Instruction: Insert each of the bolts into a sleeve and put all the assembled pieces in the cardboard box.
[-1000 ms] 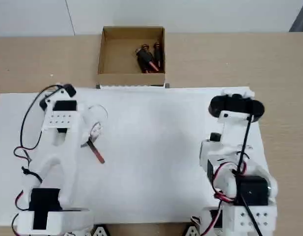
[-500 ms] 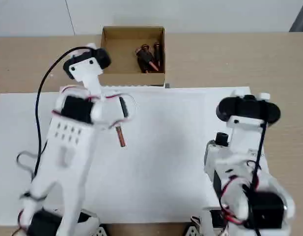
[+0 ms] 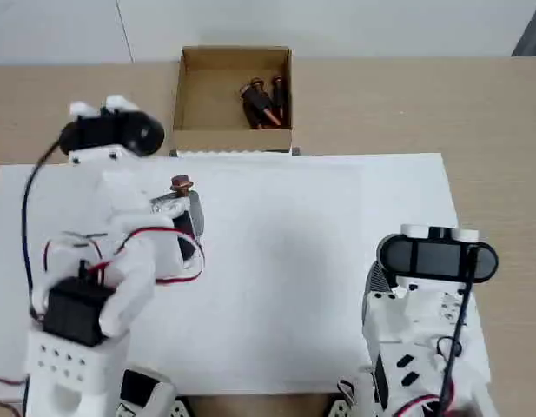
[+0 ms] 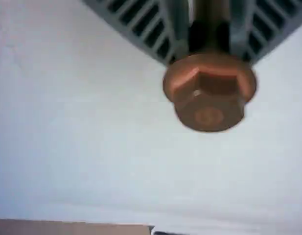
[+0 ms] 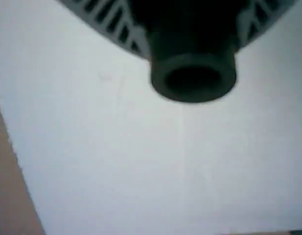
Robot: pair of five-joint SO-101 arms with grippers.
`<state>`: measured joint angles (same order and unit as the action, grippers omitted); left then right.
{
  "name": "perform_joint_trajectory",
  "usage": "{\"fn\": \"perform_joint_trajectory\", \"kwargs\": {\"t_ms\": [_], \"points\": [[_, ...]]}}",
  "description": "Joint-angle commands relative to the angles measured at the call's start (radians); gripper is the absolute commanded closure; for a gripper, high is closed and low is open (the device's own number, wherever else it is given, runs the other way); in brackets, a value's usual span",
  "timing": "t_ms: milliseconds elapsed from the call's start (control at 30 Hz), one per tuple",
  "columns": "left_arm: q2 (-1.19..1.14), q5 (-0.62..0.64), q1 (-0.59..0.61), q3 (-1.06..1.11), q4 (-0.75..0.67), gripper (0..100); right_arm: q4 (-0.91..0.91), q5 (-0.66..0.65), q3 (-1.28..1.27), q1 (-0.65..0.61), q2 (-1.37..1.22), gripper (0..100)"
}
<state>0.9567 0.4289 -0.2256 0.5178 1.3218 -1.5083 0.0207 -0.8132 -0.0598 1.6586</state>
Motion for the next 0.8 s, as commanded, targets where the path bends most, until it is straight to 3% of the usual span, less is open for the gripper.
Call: {"fn": "perform_joint_trajectory", "kwargs": {"t_ms": [0,167,500,767], "points": [[0.18,-0.049,0.012,0.206,-0.229,99,0.091,-0.012,-0.098,0.005,0.082,99.5],[0.359,-0.064,0.005,0.438,-0.42,99,0.179,-0.012,-0.23,0.002,0.157,99.5],[0.502,-0.04,0.005,0.628,-0.516,99,0.378,-0.005,-0.44,-0.001,0.154,99.5],[0.634,-0.04,-0.048,0.881,-0.76,99,0.561,-0.006,-0.608,-0.254,0.154,99.5]]}}
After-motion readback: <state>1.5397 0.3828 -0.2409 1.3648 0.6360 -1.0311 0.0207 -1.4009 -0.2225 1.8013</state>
